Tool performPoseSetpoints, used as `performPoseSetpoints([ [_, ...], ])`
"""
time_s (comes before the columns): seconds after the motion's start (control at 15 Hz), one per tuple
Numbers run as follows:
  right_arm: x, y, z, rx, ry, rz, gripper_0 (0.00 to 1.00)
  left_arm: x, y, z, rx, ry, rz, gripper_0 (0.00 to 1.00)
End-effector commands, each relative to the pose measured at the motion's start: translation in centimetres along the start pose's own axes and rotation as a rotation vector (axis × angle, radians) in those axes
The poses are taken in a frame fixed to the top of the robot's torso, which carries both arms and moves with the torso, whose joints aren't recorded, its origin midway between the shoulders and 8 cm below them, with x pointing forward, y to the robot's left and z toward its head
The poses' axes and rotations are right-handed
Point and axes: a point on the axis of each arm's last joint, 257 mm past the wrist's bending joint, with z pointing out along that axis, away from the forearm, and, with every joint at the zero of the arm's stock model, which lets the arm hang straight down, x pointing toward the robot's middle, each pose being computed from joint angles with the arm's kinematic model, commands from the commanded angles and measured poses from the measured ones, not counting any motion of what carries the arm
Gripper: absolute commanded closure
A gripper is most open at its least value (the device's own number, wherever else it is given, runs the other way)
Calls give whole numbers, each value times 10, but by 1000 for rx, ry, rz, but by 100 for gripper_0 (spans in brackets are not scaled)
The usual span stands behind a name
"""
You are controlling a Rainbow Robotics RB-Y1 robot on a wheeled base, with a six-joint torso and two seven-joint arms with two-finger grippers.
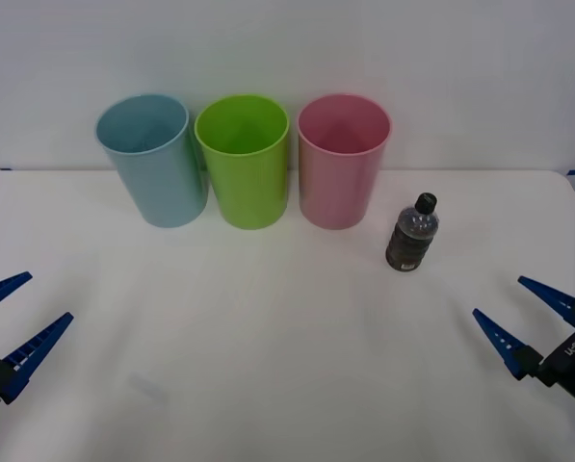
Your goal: Grasp the object on the table and drop it into the matching bin: aluminum can to the light blue bin, PET bottle to the pink bin.
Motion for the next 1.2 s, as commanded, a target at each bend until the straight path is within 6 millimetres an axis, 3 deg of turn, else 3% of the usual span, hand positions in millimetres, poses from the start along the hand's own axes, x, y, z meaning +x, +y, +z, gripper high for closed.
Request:
performPoseSetpoints([
  [0.07,9,-3,18,43,16,-20,0,0,0,0,0,0,0,0],
  [1.2,22,2,124,169,37,1,0,0,0,0,0,0,0,0],
])
